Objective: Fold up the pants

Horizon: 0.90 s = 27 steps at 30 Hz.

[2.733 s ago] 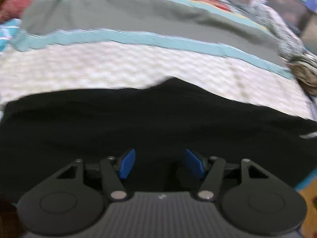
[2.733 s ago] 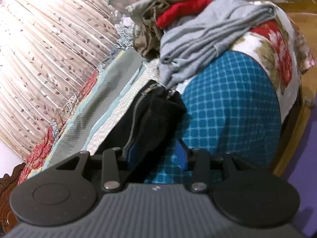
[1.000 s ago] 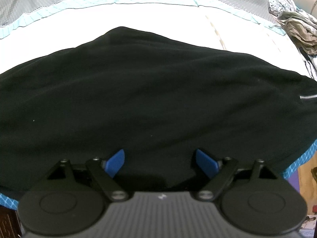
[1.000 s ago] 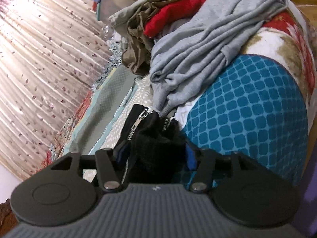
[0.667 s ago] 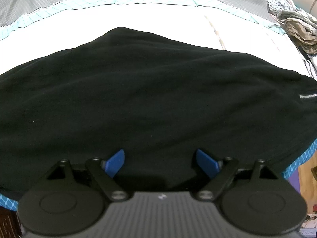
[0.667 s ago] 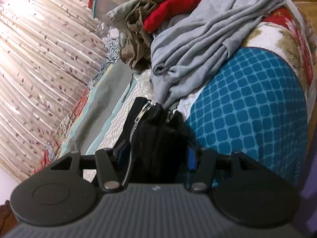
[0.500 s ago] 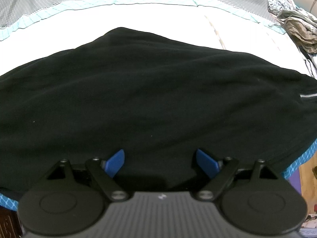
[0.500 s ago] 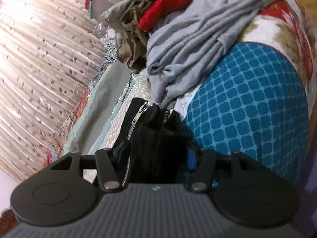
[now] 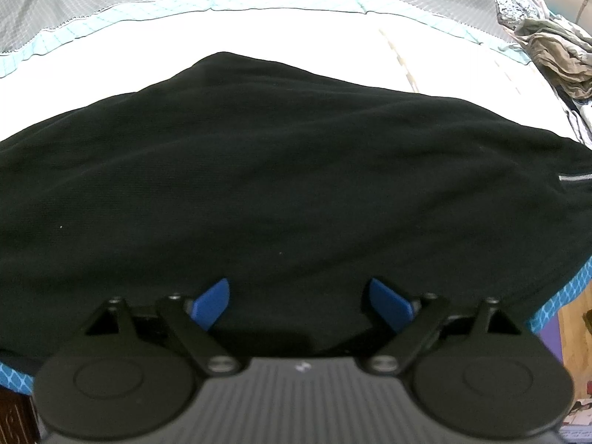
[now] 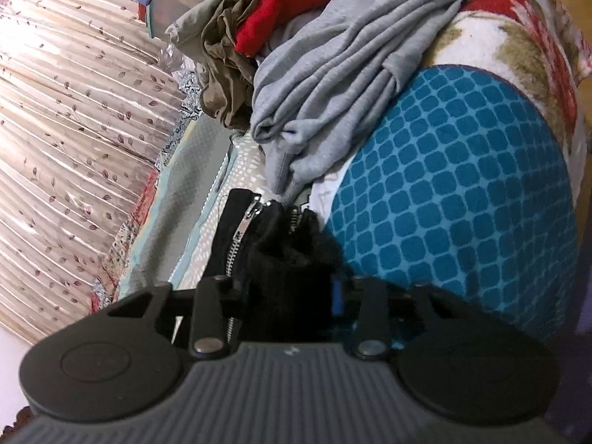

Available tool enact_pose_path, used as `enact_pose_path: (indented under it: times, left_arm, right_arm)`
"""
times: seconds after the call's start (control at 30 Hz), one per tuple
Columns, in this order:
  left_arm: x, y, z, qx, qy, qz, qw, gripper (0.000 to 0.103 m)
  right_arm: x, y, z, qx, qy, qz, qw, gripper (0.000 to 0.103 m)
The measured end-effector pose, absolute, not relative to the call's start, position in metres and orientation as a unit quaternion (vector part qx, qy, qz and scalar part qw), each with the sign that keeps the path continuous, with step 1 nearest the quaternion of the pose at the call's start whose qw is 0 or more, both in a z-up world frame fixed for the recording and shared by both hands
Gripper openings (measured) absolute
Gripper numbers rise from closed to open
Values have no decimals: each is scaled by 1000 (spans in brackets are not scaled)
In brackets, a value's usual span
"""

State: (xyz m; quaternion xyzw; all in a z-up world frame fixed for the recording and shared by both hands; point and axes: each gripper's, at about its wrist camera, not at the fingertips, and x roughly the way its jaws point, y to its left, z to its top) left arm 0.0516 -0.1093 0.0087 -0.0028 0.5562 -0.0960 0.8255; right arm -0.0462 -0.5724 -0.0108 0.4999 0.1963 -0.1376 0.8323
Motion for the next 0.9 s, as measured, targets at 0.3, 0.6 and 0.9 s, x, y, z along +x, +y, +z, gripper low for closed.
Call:
enact_pose_path:
  times: [0.3, 0.6, 0.9]
  left_arm:
    - [49, -90, 22, -51, 527, -105, 842, 71]
    - [52, -70, 32, -112, 506, -122, 846, 69]
    - [53, -59, 18, -127, 528, -116, 832, 69]
  right_arm:
    - [-44, -524, 38, 357, 194, -147, 902, 25]
    - [-35, -417, 74, 194, 199, 5, 961, 25]
    - [-5, -316, 39, 101, 329, 147, 927, 30]
